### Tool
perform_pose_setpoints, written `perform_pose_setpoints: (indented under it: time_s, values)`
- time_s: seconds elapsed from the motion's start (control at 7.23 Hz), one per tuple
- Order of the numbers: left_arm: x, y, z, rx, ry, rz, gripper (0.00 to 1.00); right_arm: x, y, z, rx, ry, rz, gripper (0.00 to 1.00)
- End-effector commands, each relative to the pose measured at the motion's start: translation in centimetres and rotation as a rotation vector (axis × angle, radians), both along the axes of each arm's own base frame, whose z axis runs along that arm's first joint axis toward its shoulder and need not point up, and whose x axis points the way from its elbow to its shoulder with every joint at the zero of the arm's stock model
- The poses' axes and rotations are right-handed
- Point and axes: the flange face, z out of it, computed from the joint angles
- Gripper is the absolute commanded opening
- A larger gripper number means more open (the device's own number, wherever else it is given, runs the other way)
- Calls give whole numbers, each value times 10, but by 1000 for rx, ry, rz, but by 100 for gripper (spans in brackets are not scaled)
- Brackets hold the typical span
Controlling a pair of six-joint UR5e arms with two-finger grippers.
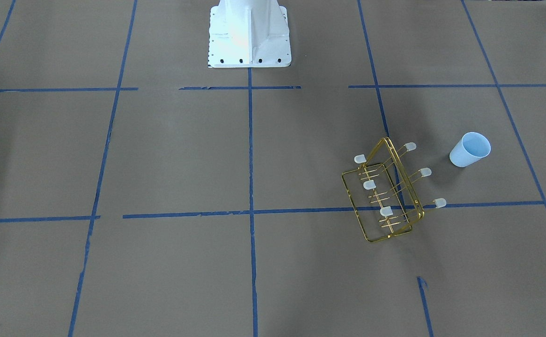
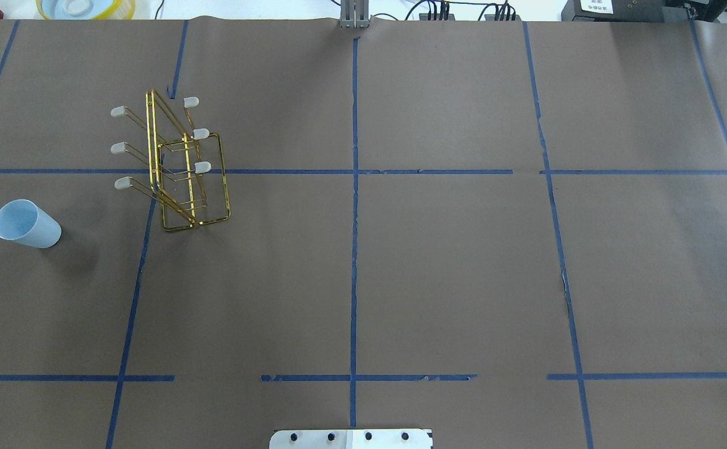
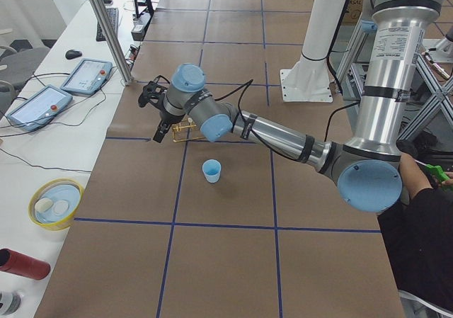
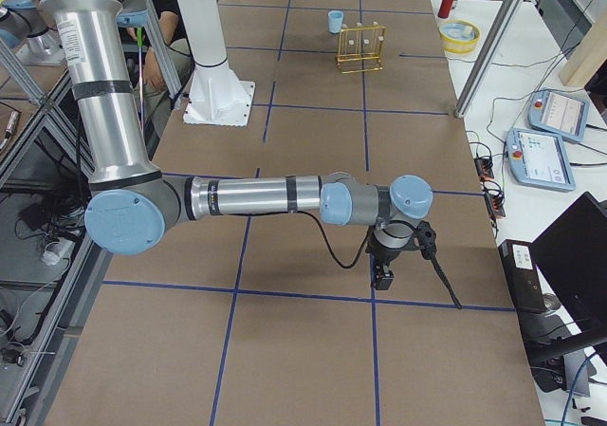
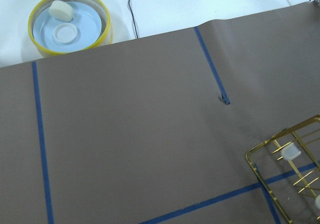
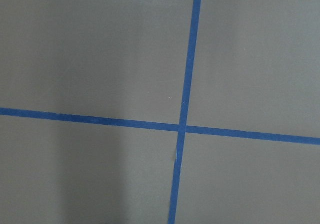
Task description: Hang cup on cup holder
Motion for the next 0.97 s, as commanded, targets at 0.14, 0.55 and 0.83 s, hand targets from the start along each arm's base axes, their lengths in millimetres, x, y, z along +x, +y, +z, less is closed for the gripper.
perform_pose_setpoints:
  time_s: [0.14, 0.55, 0.83]
  values:
    - [29, 30, 10, 112, 80, -95, 100, -1, 0, 0, 0, 0, -1, 100]
    - [118, 90, 37, 93, 239, -273, 100, 0, 0, 0, 0, 0, 0, 100]
    - [133, 132, 68, 92, 280, -408, 100, 0, 0, 0, 0, 0, 0, 100]
